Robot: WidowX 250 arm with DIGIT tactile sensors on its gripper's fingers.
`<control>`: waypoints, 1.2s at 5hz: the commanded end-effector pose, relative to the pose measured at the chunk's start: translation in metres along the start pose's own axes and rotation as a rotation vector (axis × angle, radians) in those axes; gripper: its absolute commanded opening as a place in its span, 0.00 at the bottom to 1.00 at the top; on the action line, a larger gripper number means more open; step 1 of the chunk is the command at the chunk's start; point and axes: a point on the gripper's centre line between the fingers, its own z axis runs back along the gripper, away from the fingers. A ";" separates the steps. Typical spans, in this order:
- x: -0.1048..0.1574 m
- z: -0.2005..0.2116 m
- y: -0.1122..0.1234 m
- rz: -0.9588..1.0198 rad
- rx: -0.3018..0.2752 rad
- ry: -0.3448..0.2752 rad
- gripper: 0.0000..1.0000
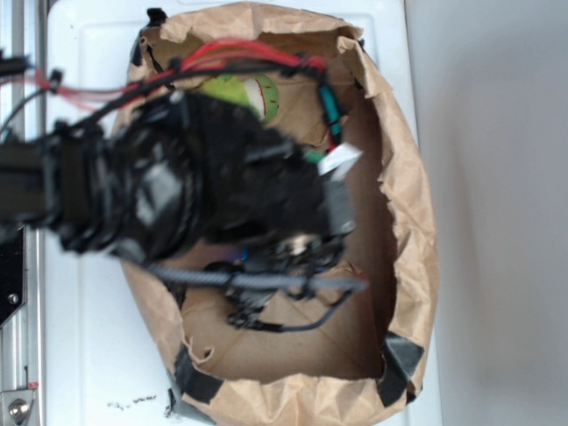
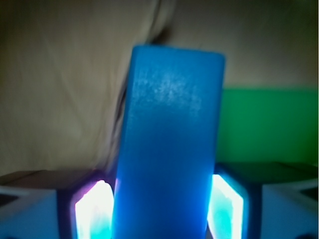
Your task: Grab the blue block.
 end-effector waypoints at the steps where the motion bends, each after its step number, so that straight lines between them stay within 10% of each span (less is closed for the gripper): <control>1: 0.018 0.060 0.044 0.132 0.025 -0.102 0.00; 4: -0.007 0.106 0.043 0.134 0.063 -0.212 0.00; 6: -0.021 0.115 0.034 0.119 0.097 -0.156 0.00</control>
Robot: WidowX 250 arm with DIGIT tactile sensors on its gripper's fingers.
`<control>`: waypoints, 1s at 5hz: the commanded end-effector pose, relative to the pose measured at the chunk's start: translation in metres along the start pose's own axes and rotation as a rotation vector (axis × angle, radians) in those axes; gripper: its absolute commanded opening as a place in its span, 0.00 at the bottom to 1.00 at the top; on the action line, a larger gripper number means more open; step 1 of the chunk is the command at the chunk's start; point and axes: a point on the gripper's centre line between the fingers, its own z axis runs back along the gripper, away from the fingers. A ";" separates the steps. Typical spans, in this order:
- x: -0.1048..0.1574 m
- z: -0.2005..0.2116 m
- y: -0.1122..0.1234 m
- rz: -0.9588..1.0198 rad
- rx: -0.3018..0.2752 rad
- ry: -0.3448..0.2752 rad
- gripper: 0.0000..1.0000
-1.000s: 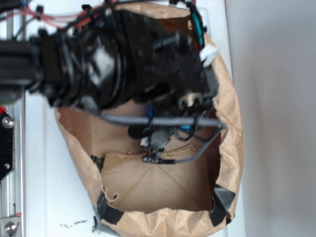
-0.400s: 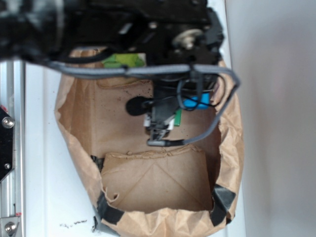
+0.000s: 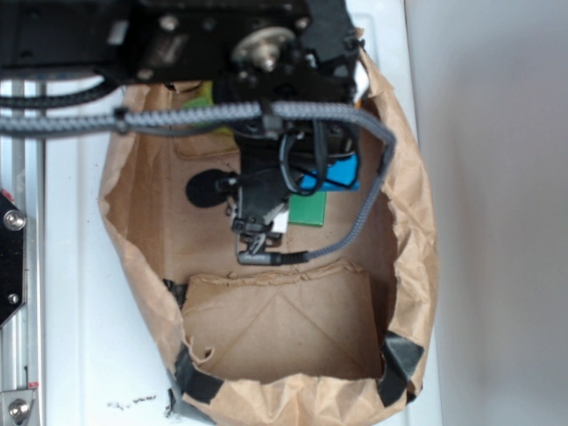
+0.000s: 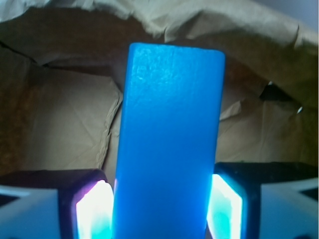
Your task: Grab the blue block.
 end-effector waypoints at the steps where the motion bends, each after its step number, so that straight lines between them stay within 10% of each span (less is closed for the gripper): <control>1: -0.008 0.027 0.006 0.010 0.108 -0.020 0.00; 5: -0.021 0.031 -0.037 0.152 0.242 0.039 0.00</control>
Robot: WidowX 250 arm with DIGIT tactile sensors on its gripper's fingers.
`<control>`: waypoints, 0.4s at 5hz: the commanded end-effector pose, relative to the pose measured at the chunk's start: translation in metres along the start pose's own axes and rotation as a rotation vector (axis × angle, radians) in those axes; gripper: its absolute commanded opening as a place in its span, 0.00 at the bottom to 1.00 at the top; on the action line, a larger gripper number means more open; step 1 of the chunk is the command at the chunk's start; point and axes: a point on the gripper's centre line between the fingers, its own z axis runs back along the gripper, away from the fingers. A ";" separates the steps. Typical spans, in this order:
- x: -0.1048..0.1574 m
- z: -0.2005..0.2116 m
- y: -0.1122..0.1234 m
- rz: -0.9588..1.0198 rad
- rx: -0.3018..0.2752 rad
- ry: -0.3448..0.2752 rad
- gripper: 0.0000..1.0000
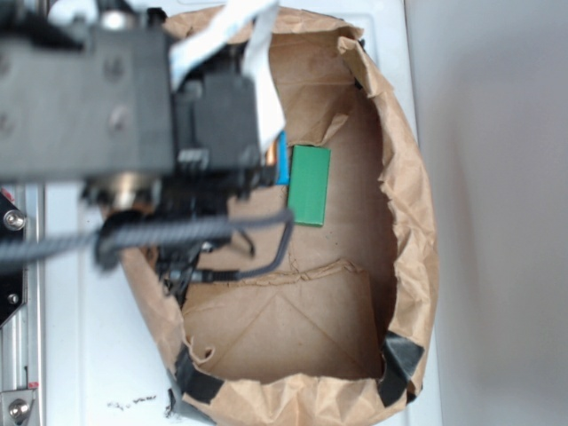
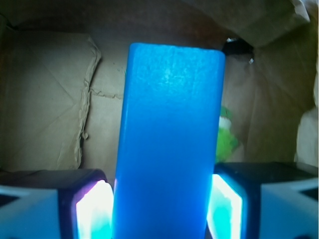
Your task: Grab the blue block.
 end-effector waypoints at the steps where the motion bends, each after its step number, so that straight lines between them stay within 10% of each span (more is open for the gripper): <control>1: 0.010 0.011 -0.003 0.167 0.026 0.025 0.00; 2: 0.018 0.015 0.005 0.211 -0.015 0.082 0.00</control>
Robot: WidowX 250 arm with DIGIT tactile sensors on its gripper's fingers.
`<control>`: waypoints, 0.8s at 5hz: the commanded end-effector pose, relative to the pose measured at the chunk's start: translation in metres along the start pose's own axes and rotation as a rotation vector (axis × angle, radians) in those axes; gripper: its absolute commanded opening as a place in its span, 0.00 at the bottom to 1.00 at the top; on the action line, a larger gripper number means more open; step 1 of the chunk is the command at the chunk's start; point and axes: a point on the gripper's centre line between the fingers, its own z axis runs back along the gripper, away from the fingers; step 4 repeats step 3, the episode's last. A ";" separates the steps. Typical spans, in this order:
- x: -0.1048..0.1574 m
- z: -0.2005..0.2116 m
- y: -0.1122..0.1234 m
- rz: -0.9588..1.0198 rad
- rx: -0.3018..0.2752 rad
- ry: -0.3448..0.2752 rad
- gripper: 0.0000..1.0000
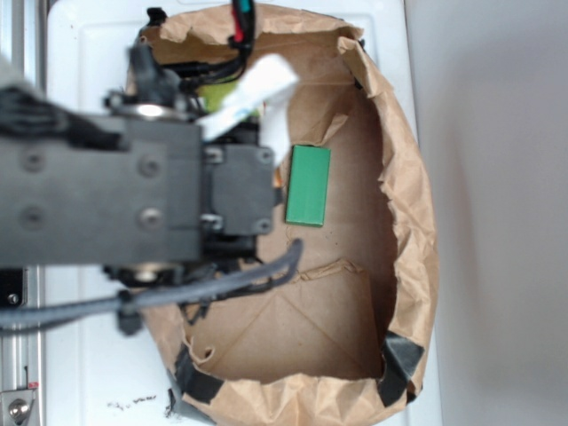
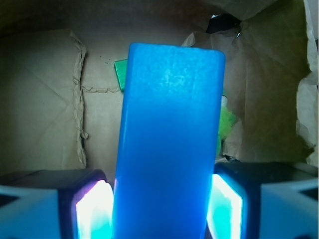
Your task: Grab the blue block.
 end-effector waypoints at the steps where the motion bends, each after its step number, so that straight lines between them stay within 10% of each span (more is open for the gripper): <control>1: 0.024 0.022 0.012 0.081 -0.049 0.041 0.00; 4: 0.024 0.023 0.009 0.085 -0.061 0.037 0.00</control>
